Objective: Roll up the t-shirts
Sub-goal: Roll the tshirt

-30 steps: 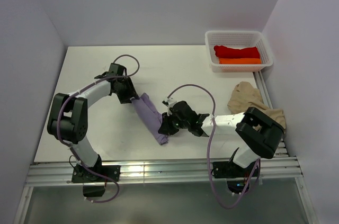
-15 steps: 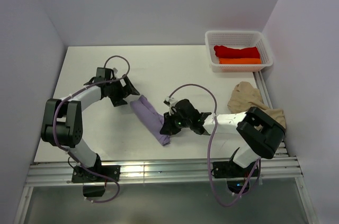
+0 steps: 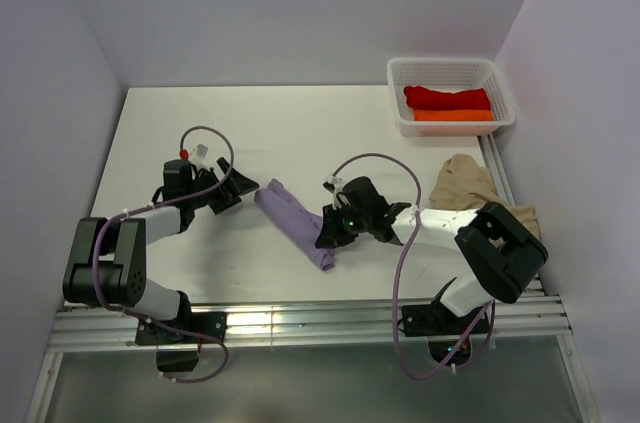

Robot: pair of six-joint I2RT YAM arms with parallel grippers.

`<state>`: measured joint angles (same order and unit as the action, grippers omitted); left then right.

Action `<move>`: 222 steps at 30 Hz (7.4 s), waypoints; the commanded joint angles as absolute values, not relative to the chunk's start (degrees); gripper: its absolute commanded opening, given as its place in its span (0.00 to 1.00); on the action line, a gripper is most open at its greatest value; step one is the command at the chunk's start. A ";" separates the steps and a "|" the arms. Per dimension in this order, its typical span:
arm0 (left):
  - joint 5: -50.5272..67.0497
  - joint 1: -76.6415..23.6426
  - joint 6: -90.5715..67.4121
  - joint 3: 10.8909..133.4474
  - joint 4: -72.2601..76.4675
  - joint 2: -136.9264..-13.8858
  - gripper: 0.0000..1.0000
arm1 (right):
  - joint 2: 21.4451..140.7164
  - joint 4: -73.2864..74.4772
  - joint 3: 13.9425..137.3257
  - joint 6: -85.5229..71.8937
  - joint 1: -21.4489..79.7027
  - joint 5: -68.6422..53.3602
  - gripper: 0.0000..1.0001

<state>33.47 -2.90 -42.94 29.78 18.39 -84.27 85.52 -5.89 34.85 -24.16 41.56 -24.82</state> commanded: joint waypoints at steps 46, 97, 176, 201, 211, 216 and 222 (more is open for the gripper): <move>37.71 -8.34 -46.14 28.73 33.29 -85.23 0.00 | 90.00 2.11 39.11 -21.97 38.06 -25.84 0.00; 6.50 -22.94 -48.96 54.40 -2.72 -99.32 0.00 | 81.73 -17.57 25.22 -42.80 37.71 -14.59 0.96; 34.89 -17.31 -35.94 58.71 2.28 -117.60 0.21 | 91.05 6.85 42.54 -25.66 25.66 -18.02 0.00; 15.47 -20.65 -45.61 47.83 1.49 -85.08 0.00 | 87.27 19.86 54.84 -22.06 23.91 -14.14 0.00; 10.55 -20.65 -48.34 41.66 1.94 -88.15 0.00 | 91.23 13.90 53.18 -20.91 23.91 -19.86 0.17; 9.06 -20.57 -47.46 42.27 0.36 -90.17 0.00 | 89.83 11.34 50.81 -23.55 23.30 -17.49 0.59; 9.14 -20.57 -46.93 43.42 0.18 -92.72 0.00 | 82.90 5.19 43.87 -26.62 21.45 -18.10 0.74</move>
